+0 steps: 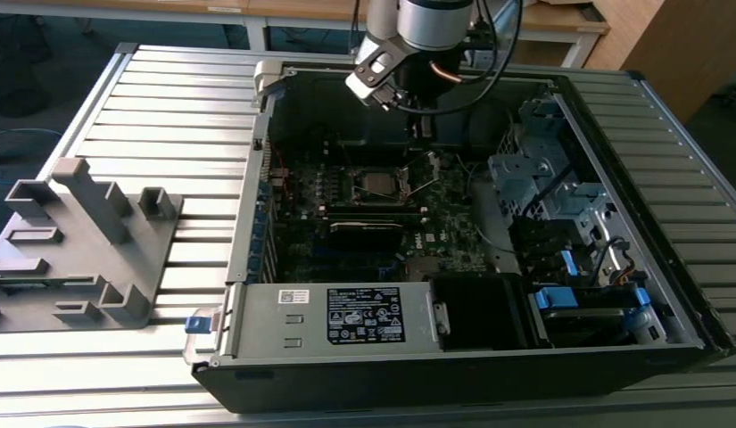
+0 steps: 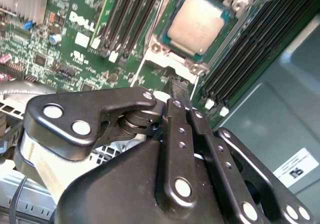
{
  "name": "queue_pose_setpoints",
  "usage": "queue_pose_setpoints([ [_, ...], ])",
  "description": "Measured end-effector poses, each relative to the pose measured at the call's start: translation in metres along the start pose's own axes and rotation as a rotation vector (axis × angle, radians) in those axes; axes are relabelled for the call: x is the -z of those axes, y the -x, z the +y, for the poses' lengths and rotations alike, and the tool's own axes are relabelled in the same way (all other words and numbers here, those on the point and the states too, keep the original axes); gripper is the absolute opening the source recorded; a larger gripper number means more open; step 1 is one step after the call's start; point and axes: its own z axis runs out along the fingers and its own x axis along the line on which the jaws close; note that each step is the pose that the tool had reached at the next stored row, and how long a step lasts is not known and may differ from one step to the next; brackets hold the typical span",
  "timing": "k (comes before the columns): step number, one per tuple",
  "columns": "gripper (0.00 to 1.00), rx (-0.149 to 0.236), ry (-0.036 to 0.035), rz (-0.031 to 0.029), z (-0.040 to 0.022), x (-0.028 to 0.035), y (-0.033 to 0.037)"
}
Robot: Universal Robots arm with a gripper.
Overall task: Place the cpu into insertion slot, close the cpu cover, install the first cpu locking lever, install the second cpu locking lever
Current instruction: 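Close the cpu cover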
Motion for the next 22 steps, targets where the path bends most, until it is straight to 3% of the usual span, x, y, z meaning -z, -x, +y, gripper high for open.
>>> queue_pose_setpoints([
  [22, 0.1, 0.0, 0.0, 0.0, 0.0498, -0.003, -0.0012],
])
